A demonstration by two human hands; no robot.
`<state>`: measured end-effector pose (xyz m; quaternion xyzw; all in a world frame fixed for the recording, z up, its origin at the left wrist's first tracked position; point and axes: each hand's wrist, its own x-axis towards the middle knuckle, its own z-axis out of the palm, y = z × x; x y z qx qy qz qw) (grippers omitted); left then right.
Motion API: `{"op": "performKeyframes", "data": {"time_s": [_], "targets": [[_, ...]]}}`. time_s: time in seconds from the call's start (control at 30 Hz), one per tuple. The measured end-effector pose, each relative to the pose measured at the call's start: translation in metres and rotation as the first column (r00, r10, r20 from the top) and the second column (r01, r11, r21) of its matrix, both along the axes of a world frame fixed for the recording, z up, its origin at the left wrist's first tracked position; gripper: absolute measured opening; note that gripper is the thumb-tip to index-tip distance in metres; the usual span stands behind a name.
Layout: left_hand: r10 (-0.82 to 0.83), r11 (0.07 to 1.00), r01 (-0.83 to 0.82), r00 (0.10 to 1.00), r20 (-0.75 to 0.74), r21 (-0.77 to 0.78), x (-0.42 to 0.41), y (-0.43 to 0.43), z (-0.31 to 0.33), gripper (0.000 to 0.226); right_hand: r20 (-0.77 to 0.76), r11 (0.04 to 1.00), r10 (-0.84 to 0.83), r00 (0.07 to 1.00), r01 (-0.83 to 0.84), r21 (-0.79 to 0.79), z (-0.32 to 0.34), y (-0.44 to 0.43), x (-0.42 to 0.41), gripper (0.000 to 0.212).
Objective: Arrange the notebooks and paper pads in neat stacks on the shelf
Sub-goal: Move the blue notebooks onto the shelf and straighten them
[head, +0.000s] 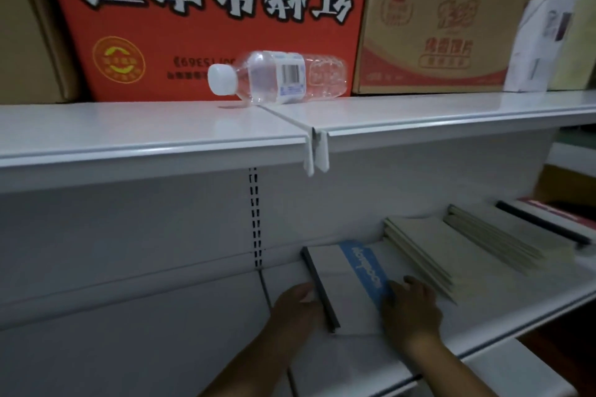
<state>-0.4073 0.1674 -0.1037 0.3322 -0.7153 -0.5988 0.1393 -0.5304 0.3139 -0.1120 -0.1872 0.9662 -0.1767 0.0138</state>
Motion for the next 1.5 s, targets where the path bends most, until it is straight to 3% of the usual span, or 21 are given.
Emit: {"op": "performKeyframes", "data": {"time_s": [0.07,0.17,0.23,0.33,0.37,0.43,0.57,0.67,0.73,0.8,0.87,0.93,1.0,1.1,1.17,1.2,1.27,1.33,1.37,1.43,1.5], "targets": [[-0.002,0.987,0.004,1.0,0.016,-0.158,0.027,-0.022,0.0,0.034,-0.131,0.99,-0.005,0.991,-0.013,-0.141,0.007,-0.011,0.015,0.039],[0.062,0.911,-0.045,0.998,0.027,-0.409,0.086,-0.066,0.003,0.028,-0.309,0.85,0.154,0.938,-0.286,-0.443,0.012,-0.055,0.056,0.022],[0.128,0.866,-0.093,0.991,0.038,-0.492,0.137,-0.091,0.008,0.026,-0.186,0.752,0.407,0.894,-0.444,-0.487,0.015,-0.094,0.105,0.015],[0.248,0.831,-0.217,0.969,-0.009,-0.512,0.215,-0.12,0.016,0.03,0.094,0.664,0.701,0.707,-0.599,-0.448,0.006,-0.153,0.183,0.041],[0.29,0.821,-0.254,0.957,-0.009,-0.511,0.242,-0.13,0.018,0.03,0.157,0.635,0.758,0.633,-0.661,-0.401,0.0,-0.172,0.209,0.046],[0.376,0.794,-0.334,0.926,-0.022,-0.507,0.296,-0.148,0.021,0.025,0.285,0.58,0.813,0.507,-0.739,-0.341,0.002,-0.211,0.263,0.029],[0.593,0.687,-0.542,0.803,-0.058,-0.483,0.403,-0.179,0.023,0.021,0.273,0.514,0.857,0.436,-0.759,-0.399,0.004,-0.287,0.373,0.018],[0.698,0.572,-0.636,0.709,-0.099,-0.517,0.475,-0.193,0.022,0.022,0.276,0.515,0.857,0.436,-0.699,-0.496,0.001,-0.335,0.454,0.037],[0.727,0.571,-0.654,0.683,-0.063,-0.497,0.511,-0.197,0.027,0.024,0.307,0.549,0.835,0.456,-0.727,-0.413,0.004,-0.363,0.495,0.055],[0.74,0.599,-0.651,0.673,0.01,-0.467,0.539,-0.204,0.028,0.022,0.3,0.569,0.819,0.489,-0.76,-0.314,0.012,-0.386,0.516,0.058],[0.777,0.597,-0.693,0.626,0.073,-0.405,0.561,-0.212,0.025,0.023,0.4,0.634,0.766,0.503,-0.694,-0.341,0.017,-0.399,0.517,0.058],[0.801,0.596,-0.764,0.587,0.114,-0.248,0.579,-0.218,0.023,0.019,0.427,0.677,0.733,0.53,-0.63,-0.381,0.02,-0.398,0.507,0.049],[0.803,0.585,-0.809,0.587,0.101,0.056,0.589,-0.226,0.026,0.022,0.441,0.695,0.718,0.538,-0.524,-0.493,0.02,-0.387,0.491,0.03],[0.734,0.582,-0.647,0.678,0.025,0.493,0.593,-0.233,0.036,0.036,0.513,0.632,0.767,0.387,-0.31,-0.711,0.03,-0.358,0.486,0.009],[0.743,0.581,-0.553,0.66,-0.112,0.598,0.587,-0.234,0.043,0.023,0.446,0.546,0.833,0.328,-0.351,-0.761,0.036,-0.349,0.498,0.002],[0.753,0.595,-0.548,0.635,-0.171,0.588,0.585,-0.235,0.044,0.021,0.395,0.501,0.859,0.325,-0.374,-0.781,0.036,-0.349,0.506,0.006],[0.786,0.601,-0.615,0.57,-0.24,0.51,0.585,-0.238,0.042,0.037,0.309,0.482,0.849,0.428,-0.389,-0.785,0.032,-0.357,0.521,0.019],[0.807,0.59,-0.684,0.52,-0.28,0.429,0.592,-0.238,0.044,0.043,0.263,0.564,0.771,0.579,-0.431,-0.704,0.025,-0.376,0.528,0.037],[0.812,0.584,-0.705,0.501,-0.299,0.402,0.598,-0.236,0.048,0.043,0.258,0.62,0.75,0.609,-0.512,-0.594,0.021,-0.385,0.532,0.043],[0.826,0.561,-0.731,0.463,-0.321,0.387,0.612,-0.231,0.053,0.042,0.259,0.643,0.762,0.594,-0.647,-0.409,0.005,-0.398,0.536,0.047],[0.821,0.568,-0.729,0.472,-0.321,0.381,0.625,-0.226,0.056,0.041,0.266,0.653,0.756,0.598,-0.667,-0.359,0.004,-0.393,0.527,0.041]]}}
